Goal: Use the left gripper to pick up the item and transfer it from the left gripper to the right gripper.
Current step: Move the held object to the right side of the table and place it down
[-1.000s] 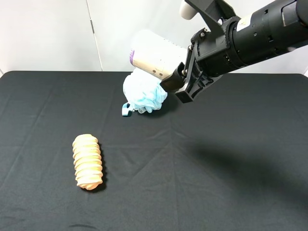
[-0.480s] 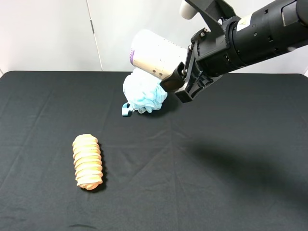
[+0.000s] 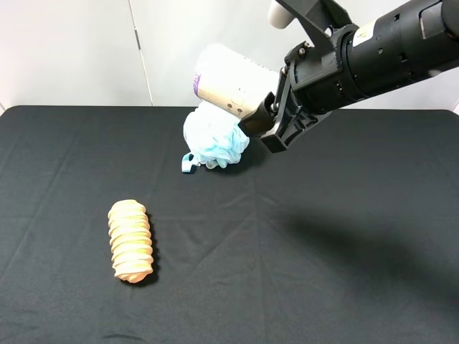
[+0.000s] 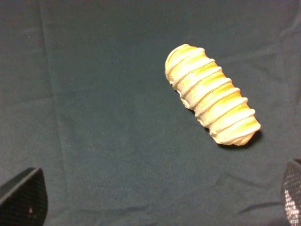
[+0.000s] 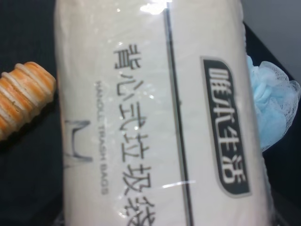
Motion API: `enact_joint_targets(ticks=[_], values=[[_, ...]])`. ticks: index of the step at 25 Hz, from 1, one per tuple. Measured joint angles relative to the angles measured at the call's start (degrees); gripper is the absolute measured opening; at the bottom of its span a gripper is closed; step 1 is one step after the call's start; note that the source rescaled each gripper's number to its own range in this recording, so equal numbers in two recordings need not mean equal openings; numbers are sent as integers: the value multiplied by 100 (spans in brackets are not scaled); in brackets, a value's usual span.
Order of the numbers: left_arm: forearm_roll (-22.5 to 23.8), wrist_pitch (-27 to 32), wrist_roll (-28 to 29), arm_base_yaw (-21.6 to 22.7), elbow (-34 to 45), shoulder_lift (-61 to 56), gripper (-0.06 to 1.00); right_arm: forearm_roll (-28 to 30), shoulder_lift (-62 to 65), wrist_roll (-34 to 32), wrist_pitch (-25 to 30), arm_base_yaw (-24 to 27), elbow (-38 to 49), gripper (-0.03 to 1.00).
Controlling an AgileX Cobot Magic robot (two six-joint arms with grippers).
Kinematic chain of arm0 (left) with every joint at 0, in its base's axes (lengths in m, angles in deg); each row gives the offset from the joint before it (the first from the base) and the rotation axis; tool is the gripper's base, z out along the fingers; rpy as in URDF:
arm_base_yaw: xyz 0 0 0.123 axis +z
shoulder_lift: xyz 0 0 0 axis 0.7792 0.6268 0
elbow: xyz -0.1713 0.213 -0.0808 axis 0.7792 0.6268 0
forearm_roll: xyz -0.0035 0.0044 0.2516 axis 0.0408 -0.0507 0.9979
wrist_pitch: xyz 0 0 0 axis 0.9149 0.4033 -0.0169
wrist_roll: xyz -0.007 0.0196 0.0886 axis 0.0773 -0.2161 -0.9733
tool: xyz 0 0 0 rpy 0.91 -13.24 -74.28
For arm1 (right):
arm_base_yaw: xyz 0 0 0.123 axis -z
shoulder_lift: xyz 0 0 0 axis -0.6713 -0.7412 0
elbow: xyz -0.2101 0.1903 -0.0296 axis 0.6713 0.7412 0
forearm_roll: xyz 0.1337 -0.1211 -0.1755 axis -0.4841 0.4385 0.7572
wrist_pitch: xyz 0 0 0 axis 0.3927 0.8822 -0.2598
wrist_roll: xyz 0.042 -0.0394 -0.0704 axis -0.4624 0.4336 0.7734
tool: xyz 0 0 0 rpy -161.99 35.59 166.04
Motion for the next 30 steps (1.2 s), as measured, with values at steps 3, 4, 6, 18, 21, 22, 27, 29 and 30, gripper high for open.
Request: enact_joint_targets(ticks=[3, 4, 6, 18, 21, 22, 27, 29, 30], values=[[0, 0, 0, 0, 0, 0, 100, 0, 0, -128, 0, 0, 0, 0], [0, 0, 0, 0, 0, 0, 100, 0, 0, -187, 0, 0, 0, 0], [0, 0, 0, 0, 0, 0, 100, 11, 0, -316, 0, 0, 0, 0], [-6, -14, 0, 0, 0, -717, 100, 560, 0, -1500, 730, 218, 0, 0], [-16, 28, 0, 0, 0, -940, 100, 779, 0, -1772, 920, 404, 0, 0], [-23, 28, 0, 0, 0, -945, 100, 844, 0, -1852, 1004, 484, 0, 0], [-23, 11, 0, 0, 0, -946, 100, 1009, 0, -2032, 1247, 1034, 0, 0], [-23, 6, 0, 0, 0, -946, 100, 1034, 0, -2037, 1303, 1270, 0, 0], [-23, 6, 0, 0, 0, -946, 100, 1041, 0, -2038, 1308, 1390, 0, 0]])
